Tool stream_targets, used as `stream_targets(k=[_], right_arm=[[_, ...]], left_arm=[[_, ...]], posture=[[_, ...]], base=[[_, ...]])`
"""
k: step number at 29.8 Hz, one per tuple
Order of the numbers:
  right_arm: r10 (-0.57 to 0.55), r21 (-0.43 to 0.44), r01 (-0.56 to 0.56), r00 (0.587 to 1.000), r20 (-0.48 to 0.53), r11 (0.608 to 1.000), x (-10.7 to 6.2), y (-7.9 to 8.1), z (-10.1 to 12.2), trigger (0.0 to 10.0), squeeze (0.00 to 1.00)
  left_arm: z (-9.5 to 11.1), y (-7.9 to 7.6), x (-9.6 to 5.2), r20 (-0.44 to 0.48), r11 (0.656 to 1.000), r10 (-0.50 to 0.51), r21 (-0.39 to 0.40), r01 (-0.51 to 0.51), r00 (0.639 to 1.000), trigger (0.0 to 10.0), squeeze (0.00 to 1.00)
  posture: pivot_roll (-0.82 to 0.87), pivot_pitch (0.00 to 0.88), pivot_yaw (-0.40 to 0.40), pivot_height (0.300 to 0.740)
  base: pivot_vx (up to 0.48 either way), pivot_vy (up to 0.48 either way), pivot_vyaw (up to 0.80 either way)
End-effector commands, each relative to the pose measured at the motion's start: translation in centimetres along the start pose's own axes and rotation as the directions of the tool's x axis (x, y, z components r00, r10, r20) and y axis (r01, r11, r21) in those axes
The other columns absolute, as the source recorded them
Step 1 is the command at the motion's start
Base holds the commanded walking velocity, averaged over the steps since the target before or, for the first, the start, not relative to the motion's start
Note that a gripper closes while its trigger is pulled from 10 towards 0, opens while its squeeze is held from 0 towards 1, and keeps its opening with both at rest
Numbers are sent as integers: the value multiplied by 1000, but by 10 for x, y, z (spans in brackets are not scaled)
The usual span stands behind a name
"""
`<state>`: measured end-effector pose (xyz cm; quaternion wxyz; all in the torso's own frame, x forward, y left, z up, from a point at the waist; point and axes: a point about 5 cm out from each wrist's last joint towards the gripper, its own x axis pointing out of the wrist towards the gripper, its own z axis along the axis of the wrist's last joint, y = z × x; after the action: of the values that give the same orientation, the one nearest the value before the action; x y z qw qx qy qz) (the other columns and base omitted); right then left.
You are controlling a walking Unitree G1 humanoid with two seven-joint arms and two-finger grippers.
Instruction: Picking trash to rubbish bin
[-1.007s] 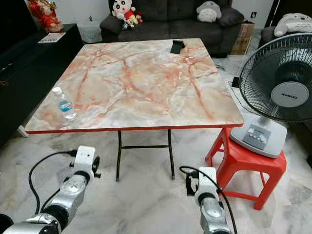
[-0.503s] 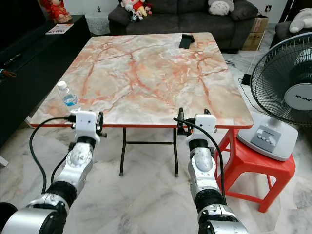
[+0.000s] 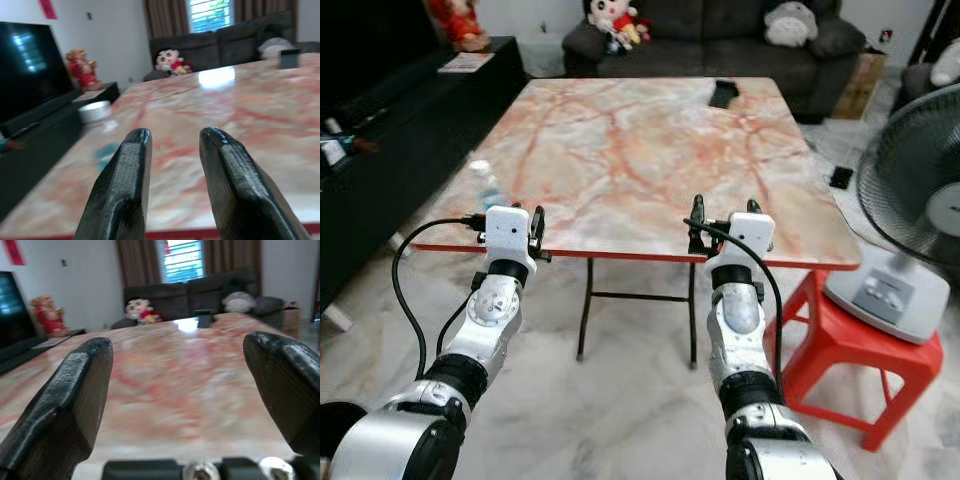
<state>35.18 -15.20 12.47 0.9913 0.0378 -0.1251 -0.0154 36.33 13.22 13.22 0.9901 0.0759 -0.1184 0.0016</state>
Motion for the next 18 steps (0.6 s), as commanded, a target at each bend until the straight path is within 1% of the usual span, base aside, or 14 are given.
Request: stream_targets(k=[1, 7, 11, 18], right_arm=[[6, -24, -6, 1000, -4, 1000, 0, 0, 0, 10000, 0], [12, -20, -12, 1000, 7, 1000, 0, 1, 2, 10000, 0], [14, -16, -13, 1000, 11, 1000, 0, 2, 3, 10000, 0], [16, -9, -16, 1000, 10, 1000, 1, 4, 3, 10000, 0]], left_arm=[[1, 4, 1, 2, 1000, 21, -6, -21, 1000, 10000, 0], [3, 6, 2, 10, 1000, 23, -2, -23, 1000, 10000, 0], [3, 6, 3, 11, 1000, 22, -1, -22, 1000, 10000, 0], [5, 6, 4, 10, 1000, 24, -2, -24, 1000, 10000, 0]], posture=[[-71, 0, 40, 740], [-66, 0, 44, 740], [-66, 0, 44, 740], [-60, 0, 54, 740]], base=[[0, 300, 0], [0, 300, 0], [0, 420, 0], [0, 306, 0]])
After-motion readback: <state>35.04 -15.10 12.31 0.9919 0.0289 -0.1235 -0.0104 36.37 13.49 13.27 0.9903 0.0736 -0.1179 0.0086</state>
